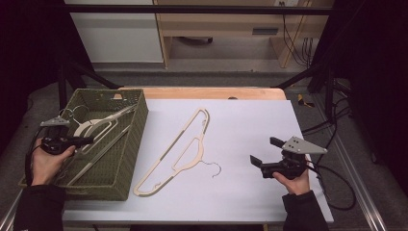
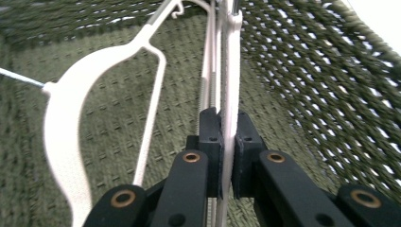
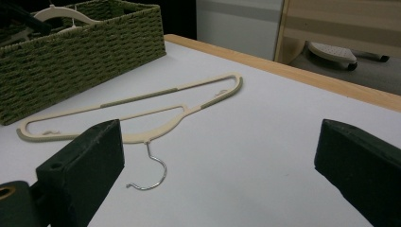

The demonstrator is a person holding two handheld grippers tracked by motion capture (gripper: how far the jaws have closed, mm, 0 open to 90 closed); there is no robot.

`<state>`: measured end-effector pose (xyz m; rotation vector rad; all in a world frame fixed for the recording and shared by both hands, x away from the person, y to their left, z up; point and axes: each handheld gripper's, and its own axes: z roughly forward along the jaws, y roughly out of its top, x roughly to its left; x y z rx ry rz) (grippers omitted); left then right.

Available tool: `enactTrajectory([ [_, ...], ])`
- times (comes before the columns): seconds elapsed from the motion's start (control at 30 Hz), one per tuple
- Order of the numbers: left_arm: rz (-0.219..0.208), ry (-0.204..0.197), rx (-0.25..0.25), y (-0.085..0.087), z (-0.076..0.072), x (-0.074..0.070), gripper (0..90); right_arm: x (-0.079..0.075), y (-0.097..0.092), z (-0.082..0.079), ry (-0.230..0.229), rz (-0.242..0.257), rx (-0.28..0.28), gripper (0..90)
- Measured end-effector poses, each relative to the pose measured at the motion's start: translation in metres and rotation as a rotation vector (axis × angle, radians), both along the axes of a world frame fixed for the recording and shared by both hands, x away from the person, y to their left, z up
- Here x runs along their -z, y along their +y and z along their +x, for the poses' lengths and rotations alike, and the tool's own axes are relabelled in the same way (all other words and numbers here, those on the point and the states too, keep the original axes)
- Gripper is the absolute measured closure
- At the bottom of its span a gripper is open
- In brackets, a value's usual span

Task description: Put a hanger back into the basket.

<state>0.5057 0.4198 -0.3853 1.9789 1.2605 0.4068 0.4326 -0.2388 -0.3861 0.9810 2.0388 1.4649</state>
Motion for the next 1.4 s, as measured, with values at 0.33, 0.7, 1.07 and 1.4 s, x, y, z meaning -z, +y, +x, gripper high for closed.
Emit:
enactTrajectory([
  [0.33,0.113,0.073,-0.163,0.007,0.008,0.007,76.9,0.001,0.001,0.000,0.005,-0.006,-0.002,2.9],
  [0.7,0.185,0.112,-0.260,0.013,0.008,0.010,48.6,0.003,0.004,0.002,0.010,-0.014,-0.009,2.9],
  [1.07,0.151,0.109,-0.274,0.017,0.000,0.003,45.4,0.003,0.004,0.002,0.013,-0.013,-0.010,2.9],
  [1.4,0.046,-0.116,-0.176,-0.009,-0.023,-0.034,34.7,0.003,0.005,0.002,0.011,-0.006,-0.008,2.9],
])
